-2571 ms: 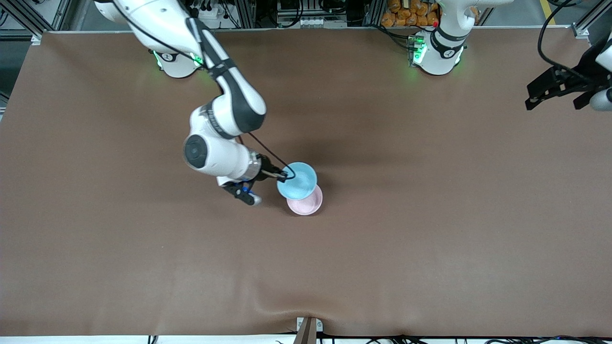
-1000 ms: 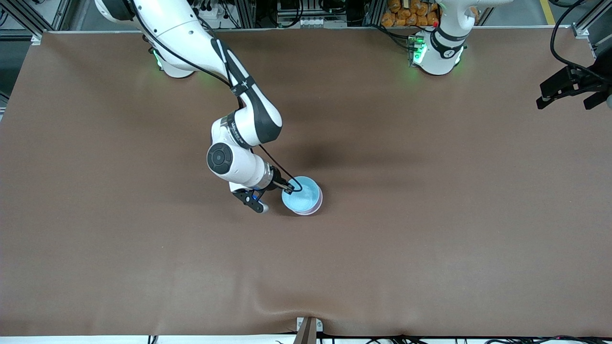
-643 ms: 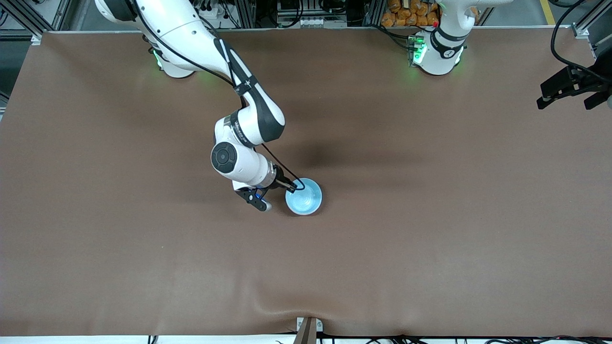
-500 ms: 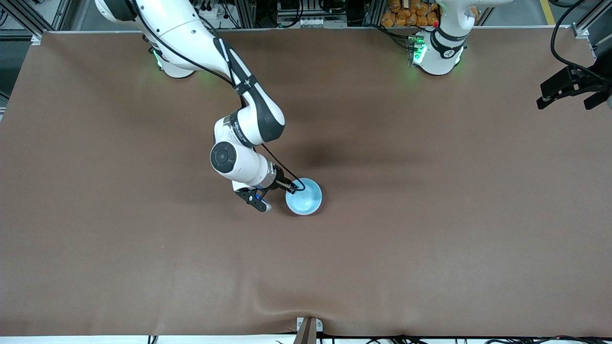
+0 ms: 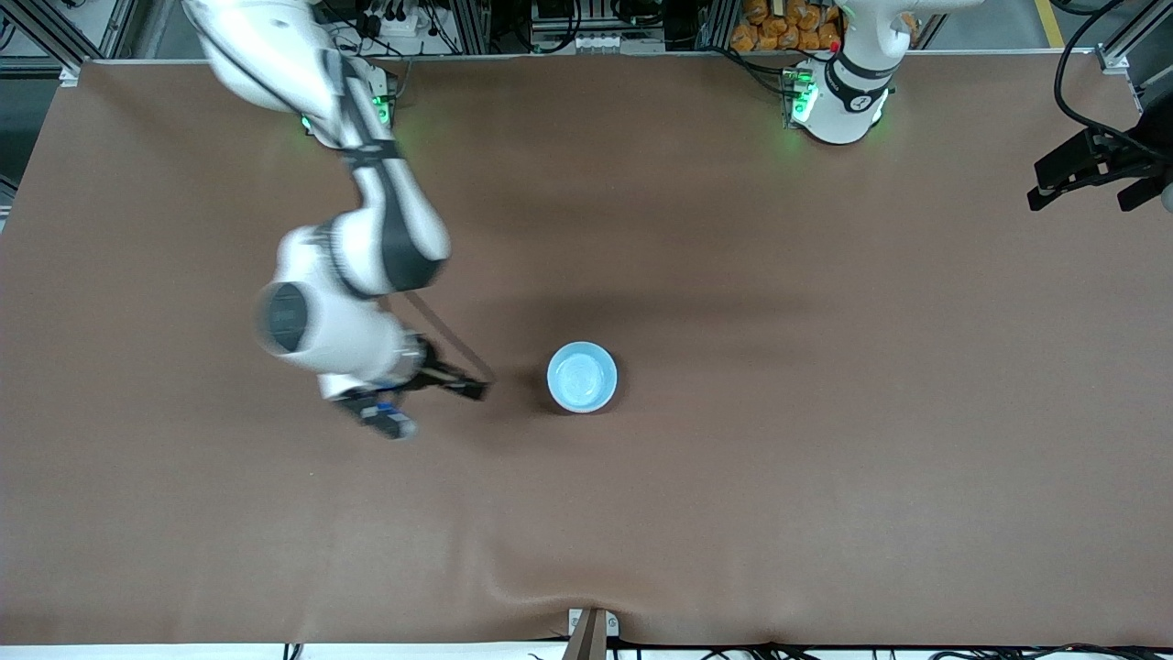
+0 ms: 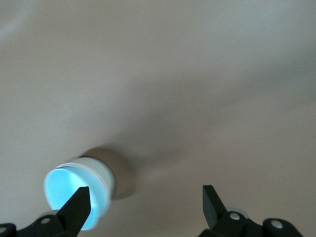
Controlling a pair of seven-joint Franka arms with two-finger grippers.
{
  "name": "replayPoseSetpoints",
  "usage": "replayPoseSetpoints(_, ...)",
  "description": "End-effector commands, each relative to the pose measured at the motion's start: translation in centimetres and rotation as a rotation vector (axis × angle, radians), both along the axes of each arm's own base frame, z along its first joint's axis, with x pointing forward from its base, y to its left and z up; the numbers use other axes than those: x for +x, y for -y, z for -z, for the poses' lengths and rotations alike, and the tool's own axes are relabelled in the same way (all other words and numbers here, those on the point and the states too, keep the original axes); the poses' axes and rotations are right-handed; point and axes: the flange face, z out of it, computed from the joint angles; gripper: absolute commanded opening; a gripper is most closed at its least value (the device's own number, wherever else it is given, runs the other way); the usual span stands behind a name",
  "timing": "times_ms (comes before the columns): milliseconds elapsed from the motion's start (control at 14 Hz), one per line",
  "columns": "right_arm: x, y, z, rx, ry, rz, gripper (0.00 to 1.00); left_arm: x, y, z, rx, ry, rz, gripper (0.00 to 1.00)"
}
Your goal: Stack pink and blue bowls on white bowl
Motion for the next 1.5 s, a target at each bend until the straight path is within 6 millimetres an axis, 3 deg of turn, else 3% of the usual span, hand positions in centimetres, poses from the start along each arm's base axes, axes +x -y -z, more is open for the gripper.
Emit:
replayPoseSetpoints(0,-1.4,9.4,-5.1,0.029,0.016,-0.119,1.00,0.1,-0.2,-0.1,-0.005,0.009,0.011,1.00)
replayPoseSetpoints(286,-3.8,20.8,-11.5,-0.047,0.008,-0.192,1.00,0.2,-0.1,0.1,-0.005,0.006,0.011,1.00)
replayPoseSetpoints(429,-5.3,23.6,-14.2,-0.073,0.005,-0.244,1.00,0.2,0.0,0.1,-0.005,0.006,0.006,1.00)
replayPoseSetpoints(714,-8.6,27.3,-19.9,-0.150,0.044,-0.312,1.00,0.2,0.4,0.1,-0.005,0.006,0.011,1.00)
replayPoseSetpoints(929,-11.2,27.8,-24.2,-0.219,0.074,-0.336,1.00,0.3,0.5,0.2,-0.005,0.003,0.011,1.00)
replayPoseSetpoints(1143,-13.0,27.4,-25.8,-0.216,0.056,-0.326,1.00,0.3,0.5,0.1,-0.005,0.004,0.012,1.00)
replayPoseSetpoints(1429,-13.2,26.6,-25.9,-0.219,0.038,-0.271,1.00,0.3,0.5,0.1,-0.005,0.004,0.014,1.00)
